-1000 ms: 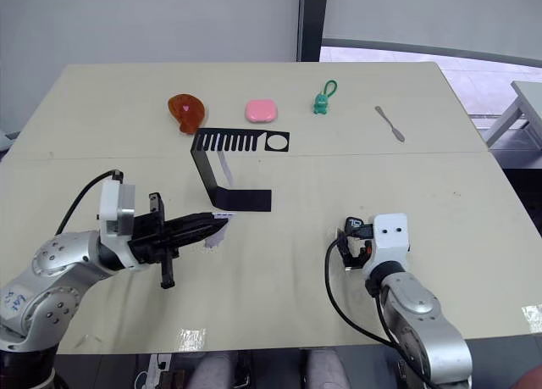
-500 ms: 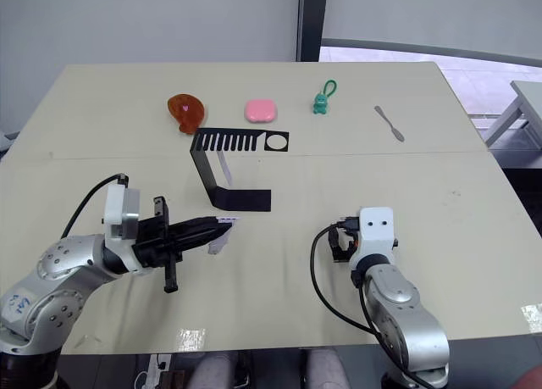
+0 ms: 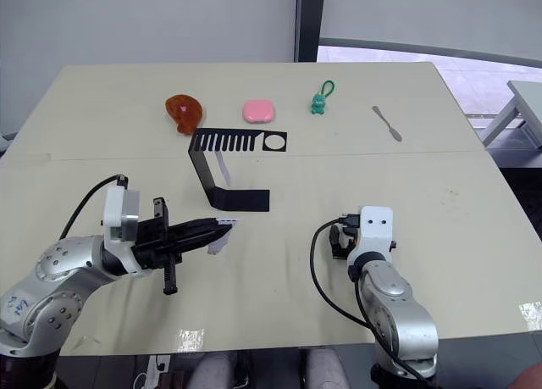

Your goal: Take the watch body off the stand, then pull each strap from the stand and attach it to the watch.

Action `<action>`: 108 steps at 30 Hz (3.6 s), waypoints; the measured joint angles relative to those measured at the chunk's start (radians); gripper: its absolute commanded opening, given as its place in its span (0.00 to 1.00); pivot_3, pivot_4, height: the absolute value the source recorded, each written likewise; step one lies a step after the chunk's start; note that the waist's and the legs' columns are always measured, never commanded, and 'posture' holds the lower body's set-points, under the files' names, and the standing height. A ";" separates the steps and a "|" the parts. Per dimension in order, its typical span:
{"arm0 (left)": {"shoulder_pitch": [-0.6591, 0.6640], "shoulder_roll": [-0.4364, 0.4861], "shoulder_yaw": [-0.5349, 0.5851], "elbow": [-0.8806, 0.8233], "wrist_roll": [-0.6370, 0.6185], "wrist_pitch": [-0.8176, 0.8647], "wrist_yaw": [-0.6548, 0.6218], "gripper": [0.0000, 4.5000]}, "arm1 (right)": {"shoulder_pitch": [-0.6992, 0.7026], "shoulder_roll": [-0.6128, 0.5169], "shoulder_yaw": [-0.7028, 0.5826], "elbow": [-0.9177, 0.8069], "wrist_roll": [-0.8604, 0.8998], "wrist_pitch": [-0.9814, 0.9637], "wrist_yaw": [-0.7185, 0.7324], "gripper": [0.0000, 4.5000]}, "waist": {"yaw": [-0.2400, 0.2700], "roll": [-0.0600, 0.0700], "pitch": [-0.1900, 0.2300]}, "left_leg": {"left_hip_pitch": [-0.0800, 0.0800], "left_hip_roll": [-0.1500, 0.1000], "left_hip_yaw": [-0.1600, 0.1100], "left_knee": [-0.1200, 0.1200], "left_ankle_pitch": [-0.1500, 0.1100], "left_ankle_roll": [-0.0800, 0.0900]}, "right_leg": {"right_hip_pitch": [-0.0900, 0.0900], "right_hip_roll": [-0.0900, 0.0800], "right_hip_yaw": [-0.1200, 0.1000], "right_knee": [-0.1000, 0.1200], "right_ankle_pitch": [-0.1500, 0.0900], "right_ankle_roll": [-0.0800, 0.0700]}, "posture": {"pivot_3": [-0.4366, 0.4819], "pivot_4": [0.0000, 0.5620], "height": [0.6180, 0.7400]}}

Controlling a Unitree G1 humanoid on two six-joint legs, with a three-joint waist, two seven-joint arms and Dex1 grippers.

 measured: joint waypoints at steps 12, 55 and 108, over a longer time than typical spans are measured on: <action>0.000 0.000 0.000 0.000 0.000 0.000 0.004 0.00 | 0.002 0.005 -0.003 0.017 -0.008 -0.020 0.000 0.70 | 0.001 -0.001 -0.001 | 0.000 0.000 0.000 0.000 0.000 0.000 | 0.000 0.000 0.000 0.000 0.000 0.000 | 0.48 0.27 1.00; -0.001 0.001 0.005 0.000 0.000 0.000 0.009 0.00 | 0.022 0.012 -0.021 0.030 0.007 -0.036 0.024 0.35 | -0.001 -0.007 -0.004 | 0.000 0.001 0.000 -0.002 0.000 0.000 | 0.001 0.000 0.000 -0.002 0.000 0.000 | 0.48 0.27 1.00; -0.105 0.199 -0.054 0.030 0.272 -0.182 -0.213 0.00 | -0.492 -0.319 -0.086 0.589 1.199 0.614 0.411 0.35 | -0.017 0.002 0.002 | -0.006 0.001 0.000 0.000 -0.002 0.004 | -0.002 0.000 -0.002 -0.006 0.001 0.000 | 0.48 0.27 1.00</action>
